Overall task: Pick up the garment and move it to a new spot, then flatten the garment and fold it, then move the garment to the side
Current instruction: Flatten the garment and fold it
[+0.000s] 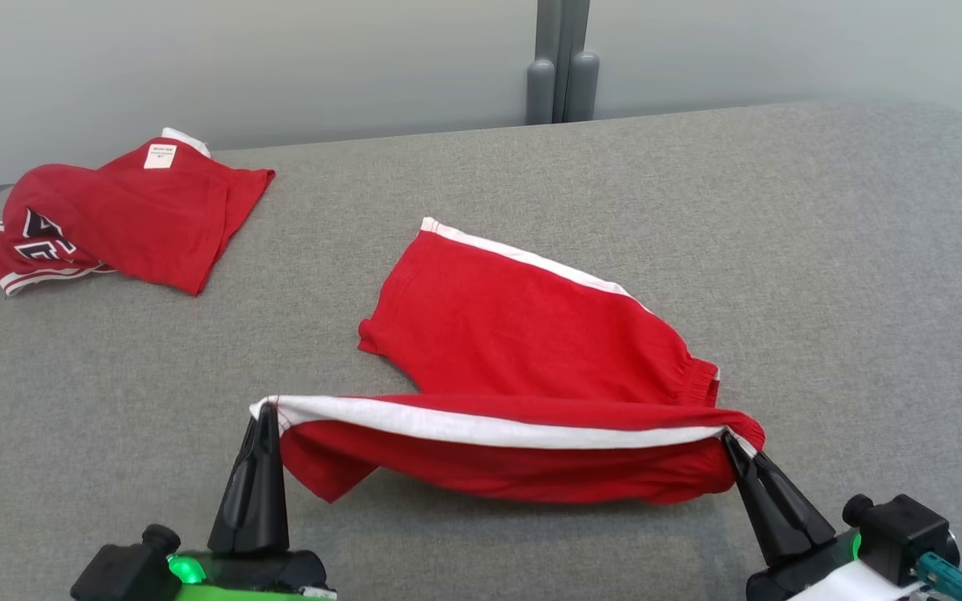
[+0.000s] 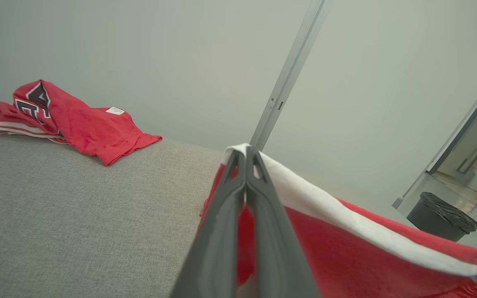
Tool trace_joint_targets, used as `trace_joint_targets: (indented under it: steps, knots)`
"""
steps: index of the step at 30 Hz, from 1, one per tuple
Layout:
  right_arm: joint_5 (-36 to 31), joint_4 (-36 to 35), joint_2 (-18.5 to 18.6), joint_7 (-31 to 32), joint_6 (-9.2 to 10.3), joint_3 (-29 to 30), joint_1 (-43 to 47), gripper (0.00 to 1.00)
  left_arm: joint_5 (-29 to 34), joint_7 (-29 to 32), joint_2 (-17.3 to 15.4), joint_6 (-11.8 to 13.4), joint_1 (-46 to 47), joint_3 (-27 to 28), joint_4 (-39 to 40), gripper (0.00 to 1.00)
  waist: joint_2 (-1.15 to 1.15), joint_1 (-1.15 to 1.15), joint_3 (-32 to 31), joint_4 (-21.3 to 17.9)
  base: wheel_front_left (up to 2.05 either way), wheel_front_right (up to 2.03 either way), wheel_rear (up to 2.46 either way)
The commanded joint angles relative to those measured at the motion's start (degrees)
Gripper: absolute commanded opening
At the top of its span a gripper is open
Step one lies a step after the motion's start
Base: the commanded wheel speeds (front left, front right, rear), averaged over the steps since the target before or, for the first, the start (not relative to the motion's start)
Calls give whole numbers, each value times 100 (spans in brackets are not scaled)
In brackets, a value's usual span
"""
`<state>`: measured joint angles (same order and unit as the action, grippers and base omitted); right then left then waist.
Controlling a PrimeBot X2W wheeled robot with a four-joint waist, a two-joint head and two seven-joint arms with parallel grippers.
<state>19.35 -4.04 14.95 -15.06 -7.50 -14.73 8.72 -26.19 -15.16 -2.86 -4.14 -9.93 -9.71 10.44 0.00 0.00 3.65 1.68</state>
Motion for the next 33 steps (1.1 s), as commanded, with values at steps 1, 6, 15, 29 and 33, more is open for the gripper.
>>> trace_joint_targets:
  steps: [1, 6, 15, 29, 33]
  knots:
    - [52, 138, -22, -16, 1, -31, -156, 0, -16, 1, -7, -64, 221, -2, -222, 0, 0, 0, 20, -12, 0, 0, 0]
    - [148, 578, -82, -15, 1, -24, -444, 0, -23, 1, -8, -191, 733, -7, -871, 0, 0, 0, 98, -13, 0, 0, 0]
    - [100, 1407, -328, -15, 1, 139, -1101, 0, 104, 2, -10, -324, 2332, -151, -2627, 0, 0, 0, 492, -165, 0, 0, 0]
    - [-58, 2491, -818, -16, 1, -95, -2414, 0, 375, 2, -152, -337, 4113, -120, -4331, 0, 0, 0, 1414, -872, 0, 0, 0]
    - [-60, 2764, -928, -16, 1, -131, -2691, 0, 393, 3, -191, -337, 4471, -165, -4714, 0, 0, 0, 1576, -1000, 0, 0, 0]
